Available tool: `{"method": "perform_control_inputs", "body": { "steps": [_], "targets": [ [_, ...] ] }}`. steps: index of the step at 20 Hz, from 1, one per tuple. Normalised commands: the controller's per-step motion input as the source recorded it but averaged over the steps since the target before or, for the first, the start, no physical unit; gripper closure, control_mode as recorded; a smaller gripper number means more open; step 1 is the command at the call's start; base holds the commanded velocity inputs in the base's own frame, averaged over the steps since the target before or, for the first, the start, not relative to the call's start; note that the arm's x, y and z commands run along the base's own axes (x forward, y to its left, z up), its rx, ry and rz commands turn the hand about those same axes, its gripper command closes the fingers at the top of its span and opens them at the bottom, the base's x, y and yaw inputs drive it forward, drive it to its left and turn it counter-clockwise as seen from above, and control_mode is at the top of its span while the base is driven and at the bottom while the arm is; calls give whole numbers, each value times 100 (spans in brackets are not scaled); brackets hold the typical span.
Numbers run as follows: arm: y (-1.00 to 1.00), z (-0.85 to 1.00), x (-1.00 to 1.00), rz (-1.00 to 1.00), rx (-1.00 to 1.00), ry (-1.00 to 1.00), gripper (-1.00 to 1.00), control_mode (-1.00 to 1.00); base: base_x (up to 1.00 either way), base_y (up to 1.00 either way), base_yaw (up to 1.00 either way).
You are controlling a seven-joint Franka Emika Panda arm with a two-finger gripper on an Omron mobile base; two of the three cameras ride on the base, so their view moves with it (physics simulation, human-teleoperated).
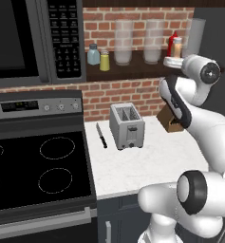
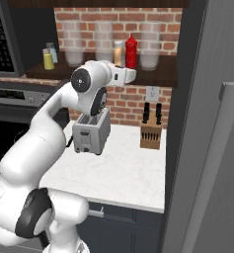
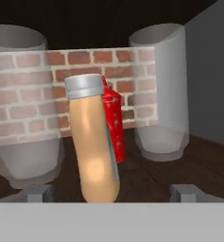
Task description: Put the shaker and condiment bottle from the counter next to their counterparts in the cabinet.
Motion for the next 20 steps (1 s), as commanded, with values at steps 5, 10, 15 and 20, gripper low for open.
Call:
{"method": "perform_control_inputs", "body": {
  "steps": [5,10,15,20],
  "targets": [
    [0,29,-76,0,0,-17,-100,-100,0,0,0],
    [5,41,-97,1,0,-20,-100,-100,0,0,0],
    [41,40,-100,0,0,-9,-100,-100,0,0,0],
    [49,22,-100,-4,0,-4,-100,-100,0,0,0]
  ]
}}
